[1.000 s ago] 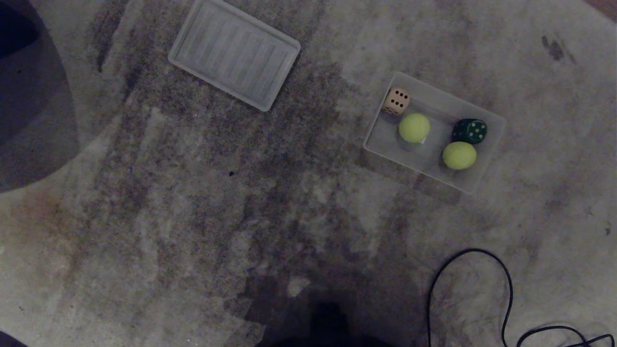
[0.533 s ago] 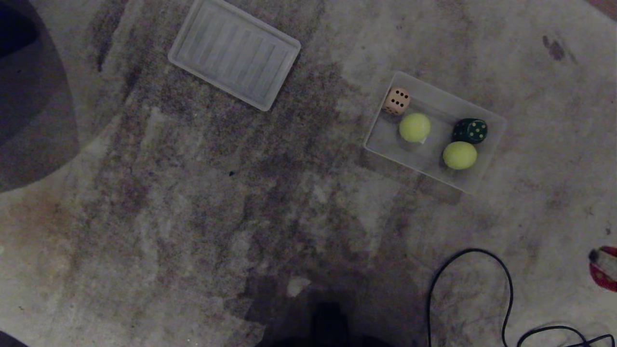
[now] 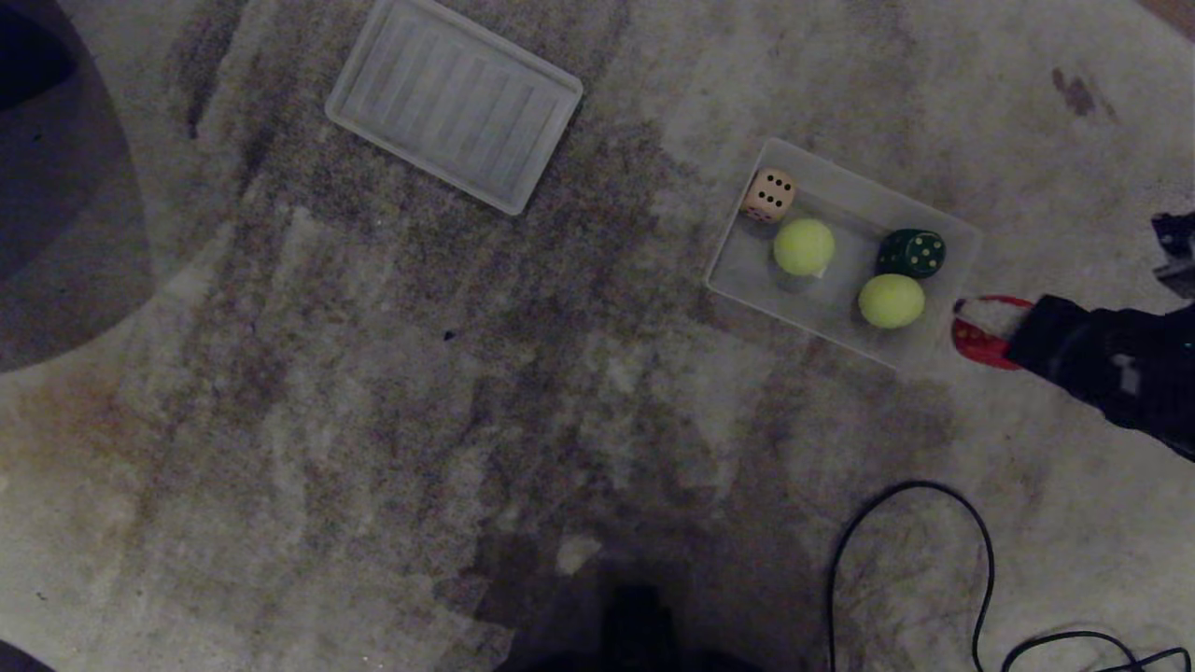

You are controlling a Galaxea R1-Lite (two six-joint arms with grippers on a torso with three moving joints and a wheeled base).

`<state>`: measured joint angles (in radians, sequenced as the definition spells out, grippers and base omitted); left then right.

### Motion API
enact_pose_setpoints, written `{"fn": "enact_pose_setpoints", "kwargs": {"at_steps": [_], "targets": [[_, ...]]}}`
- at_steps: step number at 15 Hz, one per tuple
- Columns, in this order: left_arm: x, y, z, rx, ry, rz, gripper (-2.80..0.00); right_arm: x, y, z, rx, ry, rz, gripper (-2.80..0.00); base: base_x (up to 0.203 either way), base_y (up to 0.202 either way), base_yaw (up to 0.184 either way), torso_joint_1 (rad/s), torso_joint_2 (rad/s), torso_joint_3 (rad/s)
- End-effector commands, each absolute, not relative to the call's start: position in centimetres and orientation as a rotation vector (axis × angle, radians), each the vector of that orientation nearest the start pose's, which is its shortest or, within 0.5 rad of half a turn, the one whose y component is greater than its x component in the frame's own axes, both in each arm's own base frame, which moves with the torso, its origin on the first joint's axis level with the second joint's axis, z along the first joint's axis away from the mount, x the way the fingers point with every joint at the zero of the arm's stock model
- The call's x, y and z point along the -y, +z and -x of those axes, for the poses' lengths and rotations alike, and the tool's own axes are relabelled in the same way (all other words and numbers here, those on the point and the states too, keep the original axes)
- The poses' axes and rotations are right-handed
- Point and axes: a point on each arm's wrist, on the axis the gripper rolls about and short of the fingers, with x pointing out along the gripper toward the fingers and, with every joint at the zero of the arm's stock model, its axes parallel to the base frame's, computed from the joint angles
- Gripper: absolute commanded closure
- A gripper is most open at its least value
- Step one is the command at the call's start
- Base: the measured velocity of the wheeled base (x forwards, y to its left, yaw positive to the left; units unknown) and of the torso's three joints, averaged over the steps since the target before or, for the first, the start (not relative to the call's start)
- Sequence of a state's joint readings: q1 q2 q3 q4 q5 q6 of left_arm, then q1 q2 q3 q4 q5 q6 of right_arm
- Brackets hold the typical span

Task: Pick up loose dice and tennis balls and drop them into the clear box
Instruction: Put the toys in the box

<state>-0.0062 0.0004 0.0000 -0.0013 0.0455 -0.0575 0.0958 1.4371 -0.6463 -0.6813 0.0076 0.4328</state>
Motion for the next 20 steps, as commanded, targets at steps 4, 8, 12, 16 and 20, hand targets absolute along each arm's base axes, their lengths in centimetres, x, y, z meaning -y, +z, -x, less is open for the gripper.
{"fn": "enact_pose_setpoints", "kwargs": {"at_steps": [4,8,12,16,20], "targets": [[-0.1,7.5,2.3,0.0,0.04,0.058,0.0,-3.4,18.3,-31.5,-0.044,0.109,-0.447,0.0,0.0,0.0,0.0,0.0,0.0,0.0],[-0.1,7.5,2.3,0.0,0.04,0.058,0.0,-3.5,18.8,-32.5,0.08,0.137,-0.451,-2.8,0.0,0.0,0.0,0.0,0.0,0.0],[-0.1,7.5,2.3,0.0,0.04,0.058,0.0,-3.5,18.8,-32.3,0.09,0.14,-0.45,-2.8,0.0,0.0,0.0,0.0,0.0,0.0],[-0.1,7.5,2.3,0.0,0.04,0.058,0.0,-2.7,21.3,-28.2,0.096,0.131,-0.449,-2.8,0.0,0.0,0.0,0.0,0.0,0.0],[-0.1,7.5,2.3,0.0,0.04,0.058,0.0,-1.7,22.8,-20.7,0.014,0.112,-0.471,0.0,0.0,0.0,0.0,0.0,0.0,0.0]]}}
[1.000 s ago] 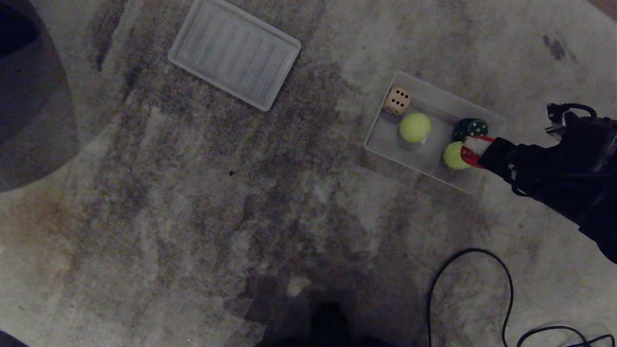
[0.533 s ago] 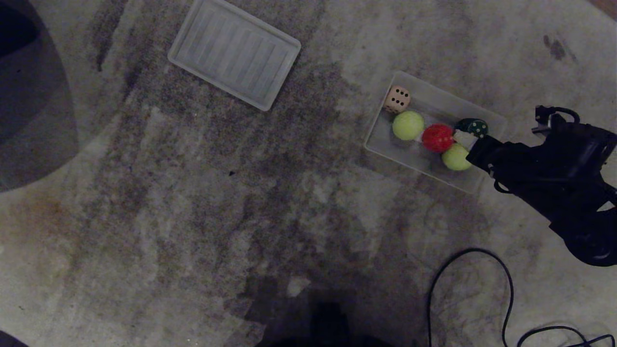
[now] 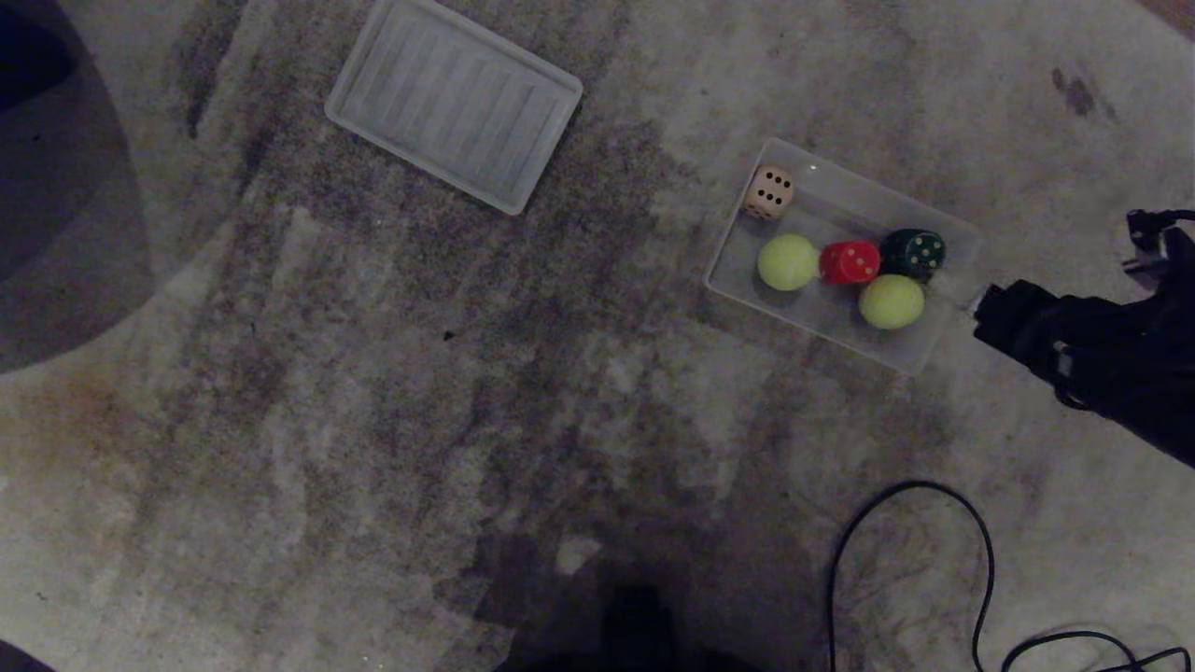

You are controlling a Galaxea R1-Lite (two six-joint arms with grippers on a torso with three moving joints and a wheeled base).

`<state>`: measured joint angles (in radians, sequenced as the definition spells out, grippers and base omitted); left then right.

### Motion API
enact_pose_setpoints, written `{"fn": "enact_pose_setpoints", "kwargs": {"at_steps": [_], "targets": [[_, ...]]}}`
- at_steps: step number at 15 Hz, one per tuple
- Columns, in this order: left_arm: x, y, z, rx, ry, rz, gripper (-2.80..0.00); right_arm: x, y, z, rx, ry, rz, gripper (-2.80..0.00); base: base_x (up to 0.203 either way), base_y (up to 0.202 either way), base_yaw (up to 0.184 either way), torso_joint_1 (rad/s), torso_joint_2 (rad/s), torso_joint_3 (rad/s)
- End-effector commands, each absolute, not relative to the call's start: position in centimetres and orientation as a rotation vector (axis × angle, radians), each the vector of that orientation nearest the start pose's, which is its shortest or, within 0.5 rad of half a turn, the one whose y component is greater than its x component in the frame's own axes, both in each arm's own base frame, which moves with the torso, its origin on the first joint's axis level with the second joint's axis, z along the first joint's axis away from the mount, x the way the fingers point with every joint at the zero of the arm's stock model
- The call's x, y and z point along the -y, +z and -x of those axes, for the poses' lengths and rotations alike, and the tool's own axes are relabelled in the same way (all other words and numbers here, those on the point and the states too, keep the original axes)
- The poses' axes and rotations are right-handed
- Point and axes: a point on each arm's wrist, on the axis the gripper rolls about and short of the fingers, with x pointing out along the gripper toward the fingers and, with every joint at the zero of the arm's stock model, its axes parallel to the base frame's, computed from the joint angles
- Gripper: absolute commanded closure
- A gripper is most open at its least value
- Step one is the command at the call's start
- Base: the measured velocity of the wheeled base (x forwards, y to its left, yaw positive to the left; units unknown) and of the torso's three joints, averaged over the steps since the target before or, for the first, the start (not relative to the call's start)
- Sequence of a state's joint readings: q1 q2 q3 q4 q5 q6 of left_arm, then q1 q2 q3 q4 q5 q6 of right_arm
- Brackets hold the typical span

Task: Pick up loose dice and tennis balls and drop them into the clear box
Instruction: Put the toys in the box, then pick up toys out of the box

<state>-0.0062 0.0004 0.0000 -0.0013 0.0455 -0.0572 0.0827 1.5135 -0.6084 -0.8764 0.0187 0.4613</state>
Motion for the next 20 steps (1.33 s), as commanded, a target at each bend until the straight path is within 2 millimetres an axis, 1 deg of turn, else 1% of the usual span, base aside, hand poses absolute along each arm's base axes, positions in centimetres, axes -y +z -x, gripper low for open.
{"fn": "enact_pose_setpoints", "kwargs": {"at_steps": [1,3,5,8,10,11,13,14,17,19,20], "targets": [[-0.1,7.5,2.3,0.0,0.04,0.058,0.0,-1.6,22.6,-18.4,-0.006,0.128,-0.475,0.0,0.0,0.0,0.0,0.0,0.0,0.0],[-0.1,7.5,2.3,0.0,0.04,0.058,0.0,-1.3,21.4,-13.8,-0.047,0.154,-0.439,0.0,0.0,0.0,0.0,0.0,0.0,0.0],[-0.1,7.5,2.3,0.0,0.04,0.058,0.0,-0.9,19.2,-9.4,-0.107,0.154,-0.349,0.0,0.0,0.0,0.0,0.0,0.0,0.0],[-0.1,7.5,2.3,0.0,0.04,0.058,0.0,-0.5,16.2,-3.9,-0.157,0.134,-0.261,0.0,0.0,0.0,0.0,0.0,0.0,0.0],[-0.1,7.5,2.3,0.0,0.04,0.058,0.0,-0.2,13.9,-0.9,-0.19,0.108,-0.205,0.0,0.0,0.0,0.0,0.0,0.0,0.0],[-0.1,7.5,2.3,0.0,0.04,0.058,0.0,-0.2,12.6,0.3,-0.2,0.094,-0.185,0.0,0.0,0.0,0.0,0.0,0.0,0.0],[-0.1,7.5,2.3,0.0,0.04,0.058,0.0,-0.1,10.1,1.6,-0.209,0.062,-0.159,0.0,0.0,0.0,0.0,0.0,0.0,0.0],[-0.1,7.5,2.3,0.0,0.04,0.058,0.0,-0.1,9.1,1.9,-0.215,0.025,-0.149,0.0,0.0,0.0,0.0,0.0,0.0,0.0],[-0.1,7.5,2.3,0.0,0.04,0.058,0.0,0.0,8.4,3.1,-0.101,0.005,-0.134,0.0,0.0,0.0,0.0,0.0,0.0,0.0],[-0.1,7.5,2.3,0.0,0.04,0.058,0.0,0.1,7.5,2.8,-0.101,-0.018,-0.075,0.0,0.0,0.0,0.0,0.0,0.0,0.0],[-0.1,7.5,2.3,0.0,0.04,0.058,0.0,0.1,7.7,2.7,-0.063,-0.022,-0.063,0.0,0.0,0.0,0.0,0.0,0.0,0.0]]}}
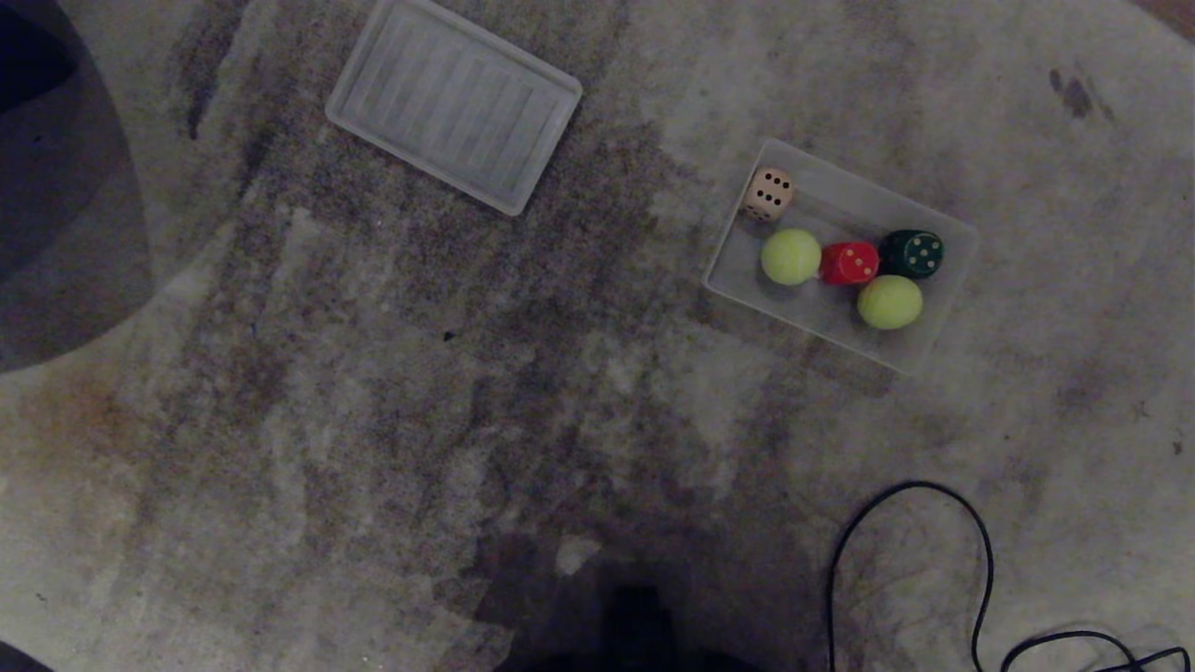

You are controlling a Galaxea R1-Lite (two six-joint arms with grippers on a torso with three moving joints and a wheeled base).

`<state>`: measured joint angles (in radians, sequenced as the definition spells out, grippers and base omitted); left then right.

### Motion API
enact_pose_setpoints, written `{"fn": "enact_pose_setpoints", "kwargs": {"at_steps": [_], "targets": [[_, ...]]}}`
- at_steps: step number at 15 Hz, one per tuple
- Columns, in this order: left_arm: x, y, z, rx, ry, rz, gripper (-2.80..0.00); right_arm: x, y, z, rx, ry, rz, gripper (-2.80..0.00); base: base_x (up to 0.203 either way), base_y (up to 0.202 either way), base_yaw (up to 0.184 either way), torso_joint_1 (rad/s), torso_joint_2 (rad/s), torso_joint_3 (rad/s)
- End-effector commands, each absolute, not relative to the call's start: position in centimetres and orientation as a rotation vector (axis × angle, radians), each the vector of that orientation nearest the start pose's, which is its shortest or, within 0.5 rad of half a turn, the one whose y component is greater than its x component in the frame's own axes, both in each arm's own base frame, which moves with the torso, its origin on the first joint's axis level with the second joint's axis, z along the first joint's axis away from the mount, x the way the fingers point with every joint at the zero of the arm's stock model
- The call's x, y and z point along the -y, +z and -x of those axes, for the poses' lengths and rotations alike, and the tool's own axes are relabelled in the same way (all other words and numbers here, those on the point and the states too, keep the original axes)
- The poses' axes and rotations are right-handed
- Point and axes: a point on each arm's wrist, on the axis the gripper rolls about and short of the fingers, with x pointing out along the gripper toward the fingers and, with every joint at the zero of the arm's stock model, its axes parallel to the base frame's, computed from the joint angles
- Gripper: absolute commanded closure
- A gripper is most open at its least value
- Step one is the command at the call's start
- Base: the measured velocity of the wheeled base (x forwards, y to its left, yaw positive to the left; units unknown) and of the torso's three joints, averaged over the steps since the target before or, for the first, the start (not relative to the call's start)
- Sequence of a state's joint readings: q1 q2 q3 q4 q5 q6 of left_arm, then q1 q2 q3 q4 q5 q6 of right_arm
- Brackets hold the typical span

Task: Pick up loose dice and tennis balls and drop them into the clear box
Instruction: Pick up toys out of the box

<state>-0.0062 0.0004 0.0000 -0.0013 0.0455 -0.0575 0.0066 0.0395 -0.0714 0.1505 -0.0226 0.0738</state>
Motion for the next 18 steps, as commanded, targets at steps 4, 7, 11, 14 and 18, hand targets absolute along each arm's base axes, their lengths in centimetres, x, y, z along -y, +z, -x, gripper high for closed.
{"fn": "enact_pose_setpoints", "kwargs": {"at_steps": [4,7,11,14,18], "targets": [[-0.12,7.52,2.26,0.0,0.04,0.058,0.0,0.03,7.59,2.53,-0.052,0.004,-0.028,0.0,0.0,0.0,0.0,0.0,0.0,0.0],[-0.12,7.52,2.26,0.0,0.04,0.058,0.0,0.02,7.61,2.53,-0.051,0.006,-0.022,0.0,0.0,0.0,0.0,0.0,0.0,0.0],[-0.11,7.51,2.26,-0.002,0.037,0.044,0.0,0.03,7.58,2.51,-0.047,0.004,-0.02,0.0,0.0,0.0,0.0,0.0,0.0,0.0],[-0.11,7.51,2.26,-0.002,0.037,0.041,0.0,0.03,7.58,2.52,-0.046,0.004,-0.018,0.0,0.0,0.0,0.0,0.0,0.0,0.0],[-0.12,7.51,2.26,-0.002,0.04,0.05,0.0,0.02,7.58,2.52,-0.046,0.008,-0.006,0.0,0.0,0.0,0.0,0.0,0.0,0.0]]}}
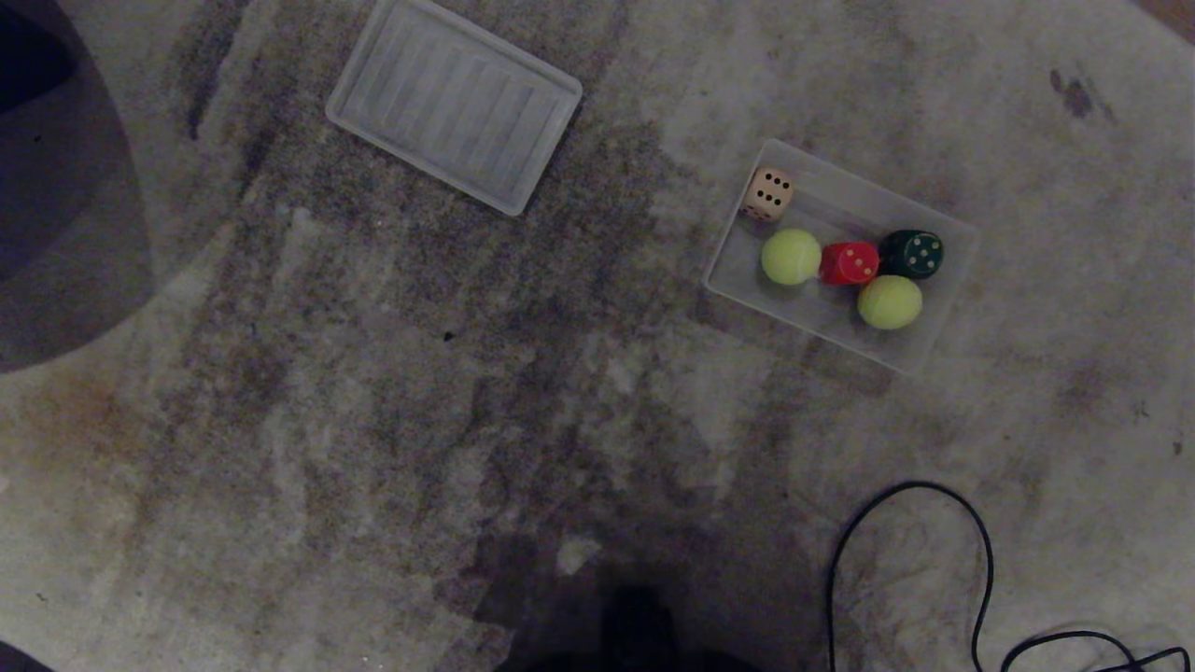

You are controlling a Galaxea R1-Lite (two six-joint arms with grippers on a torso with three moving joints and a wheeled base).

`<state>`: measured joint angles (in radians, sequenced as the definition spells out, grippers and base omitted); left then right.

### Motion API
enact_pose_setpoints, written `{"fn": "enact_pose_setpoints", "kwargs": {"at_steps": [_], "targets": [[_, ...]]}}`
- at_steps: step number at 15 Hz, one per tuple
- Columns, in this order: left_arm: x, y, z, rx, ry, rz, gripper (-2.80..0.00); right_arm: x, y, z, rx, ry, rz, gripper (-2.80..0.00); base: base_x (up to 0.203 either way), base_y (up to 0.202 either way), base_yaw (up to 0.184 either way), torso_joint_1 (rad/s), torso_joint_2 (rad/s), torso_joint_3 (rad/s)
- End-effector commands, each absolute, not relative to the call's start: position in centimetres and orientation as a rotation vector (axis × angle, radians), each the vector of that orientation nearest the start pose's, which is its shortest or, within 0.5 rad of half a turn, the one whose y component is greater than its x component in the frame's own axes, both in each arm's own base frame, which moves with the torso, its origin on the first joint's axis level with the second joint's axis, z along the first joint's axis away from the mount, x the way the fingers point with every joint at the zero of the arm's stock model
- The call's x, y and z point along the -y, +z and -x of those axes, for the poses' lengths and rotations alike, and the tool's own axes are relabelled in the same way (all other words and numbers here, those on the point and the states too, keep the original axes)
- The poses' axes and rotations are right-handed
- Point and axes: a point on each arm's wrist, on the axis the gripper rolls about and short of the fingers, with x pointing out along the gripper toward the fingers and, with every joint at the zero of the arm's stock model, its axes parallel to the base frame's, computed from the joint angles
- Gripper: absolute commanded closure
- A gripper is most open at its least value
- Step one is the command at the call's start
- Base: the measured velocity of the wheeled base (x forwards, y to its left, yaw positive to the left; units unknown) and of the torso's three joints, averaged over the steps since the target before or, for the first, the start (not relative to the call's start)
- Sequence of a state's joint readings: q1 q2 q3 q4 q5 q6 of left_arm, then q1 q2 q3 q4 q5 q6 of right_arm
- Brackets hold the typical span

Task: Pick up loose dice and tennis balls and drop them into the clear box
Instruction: Pick up toys out of the box

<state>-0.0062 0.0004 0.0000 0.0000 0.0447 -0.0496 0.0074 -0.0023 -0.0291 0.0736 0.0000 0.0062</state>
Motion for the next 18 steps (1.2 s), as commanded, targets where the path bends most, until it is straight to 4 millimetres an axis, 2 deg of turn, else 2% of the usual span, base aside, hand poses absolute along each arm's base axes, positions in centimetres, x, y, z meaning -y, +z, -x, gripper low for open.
{"fn": "enact_pose_setpoints", "kwargs": {"at_steps": [1,18], "targets": [[-0.11,7.51,2.26,-0.002,0.039,0.049,0.0,0.02,7.59,2.51,-0.047,0.008,-0.006,0.0,0.0,0.0,0.0,0.002,0.0,0.04],[-0.12,7.51,2.26,-0.002,0.041,0.054,0.0,0.02,7.59,2.51,-0.048,0.008,-0.006,0.0,0.0,0.0,0.0,0.003,0.0,0.192]]}}
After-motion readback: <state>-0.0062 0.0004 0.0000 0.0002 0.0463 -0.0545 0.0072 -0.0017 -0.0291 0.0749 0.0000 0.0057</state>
